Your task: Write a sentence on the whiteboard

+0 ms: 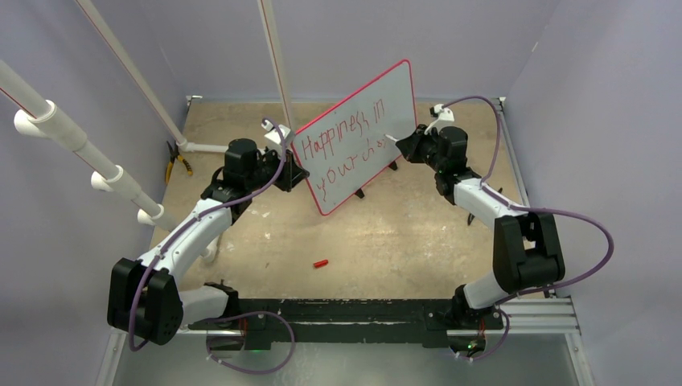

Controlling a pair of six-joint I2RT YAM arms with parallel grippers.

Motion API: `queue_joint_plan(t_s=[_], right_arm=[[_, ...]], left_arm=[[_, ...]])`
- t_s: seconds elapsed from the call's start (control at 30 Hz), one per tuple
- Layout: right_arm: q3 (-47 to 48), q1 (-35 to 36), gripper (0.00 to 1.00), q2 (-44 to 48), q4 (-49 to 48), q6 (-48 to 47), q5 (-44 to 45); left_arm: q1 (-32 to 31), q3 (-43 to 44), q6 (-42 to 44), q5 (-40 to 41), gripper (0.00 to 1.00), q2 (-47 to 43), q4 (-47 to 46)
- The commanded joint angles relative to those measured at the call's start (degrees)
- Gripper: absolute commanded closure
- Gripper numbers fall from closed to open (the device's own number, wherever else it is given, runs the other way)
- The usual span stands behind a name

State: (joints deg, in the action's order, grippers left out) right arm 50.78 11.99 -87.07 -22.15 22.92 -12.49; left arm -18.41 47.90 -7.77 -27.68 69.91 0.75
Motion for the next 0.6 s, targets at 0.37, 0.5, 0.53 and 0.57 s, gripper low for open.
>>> queue_joint_plan(t_s=[0.37, 0.5, 0.53, 0.57], right_arm=[[1.9, 0.3, 1.0, 0.8, -1.7, -0.3, 0.4], [0.8, 0.3, 1.0, 4.0, 0.9, -0.4, 0.4], [0.2, 0.2, 1.0, 5.1, 1.5, -0.1, 0.8], [-0.7, 0.2, 1.0, 6.2, 1.8, 0.1, 1.8]], left_arm=[[-0.7, 0.7, 2.8, 0.3, 1.0, -0.1, 2.6], [-0.7, 0.9, 3.1, 0.6, 1.0, -0.6, 2.9], [-0.7, 0.8, 3.1, 0.7, 1.0, -0.7, 2.9], [-0.7, 0.8, 3.2, 0.8, 1.0, -0.8, 2.9]])
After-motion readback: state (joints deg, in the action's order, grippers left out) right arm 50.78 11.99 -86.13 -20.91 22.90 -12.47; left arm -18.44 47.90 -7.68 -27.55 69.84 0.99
